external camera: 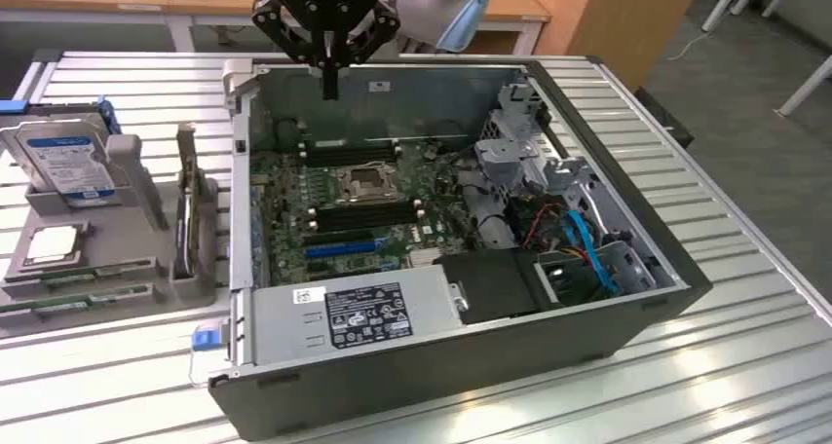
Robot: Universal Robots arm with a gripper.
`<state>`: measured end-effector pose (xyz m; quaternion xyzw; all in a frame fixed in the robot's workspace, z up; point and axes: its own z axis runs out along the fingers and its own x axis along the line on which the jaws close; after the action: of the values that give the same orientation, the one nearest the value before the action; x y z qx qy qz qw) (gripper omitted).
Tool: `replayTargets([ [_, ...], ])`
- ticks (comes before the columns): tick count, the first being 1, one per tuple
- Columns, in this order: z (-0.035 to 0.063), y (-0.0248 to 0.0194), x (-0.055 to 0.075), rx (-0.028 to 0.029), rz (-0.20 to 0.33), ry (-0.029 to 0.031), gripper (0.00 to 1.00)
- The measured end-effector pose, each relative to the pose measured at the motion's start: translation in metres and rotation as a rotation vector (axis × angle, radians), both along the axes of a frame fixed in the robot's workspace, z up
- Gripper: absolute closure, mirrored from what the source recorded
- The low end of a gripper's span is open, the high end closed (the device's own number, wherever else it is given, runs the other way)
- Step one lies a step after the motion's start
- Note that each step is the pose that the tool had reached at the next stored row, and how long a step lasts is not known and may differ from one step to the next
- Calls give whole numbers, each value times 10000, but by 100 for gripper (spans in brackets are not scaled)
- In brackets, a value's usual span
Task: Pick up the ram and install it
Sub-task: 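Reach for the ram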
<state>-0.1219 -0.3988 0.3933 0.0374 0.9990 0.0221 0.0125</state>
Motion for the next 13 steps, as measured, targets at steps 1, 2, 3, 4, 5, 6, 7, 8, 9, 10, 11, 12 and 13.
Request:
replayTargets([
  [1, 0, 0, 0, 1, 0, 0, 89],
  [2, 0, 0, 0, 0, 0, 0, 89],
  [3, 0, 0, 0, 0, 0, 0, 89],
  [4, 0, 0, 0, 0, 0, 0, 89],
  [5, 0, 0, 0, 0, 0, 0, 89],
  [6, 0, 0, 0, 0, 0, 0, 89],
  [7, 0, 0, 0, 0, -1, 0, 89],
  [8, 0, 0, 0, 0, 0, 0, 89],
  [9, 0, 0, 0, 0, 0, 0, 89],
  [10, 0, 0, 0, 0, 0, 0, 89],
  [11, 0, 0, 0, 0, 0, 0, 89],
  [12, 0, 0, -2, 0, 0, -1, 89],
  [13, 0, 0, -6, 0, -2, 0, 89],
])
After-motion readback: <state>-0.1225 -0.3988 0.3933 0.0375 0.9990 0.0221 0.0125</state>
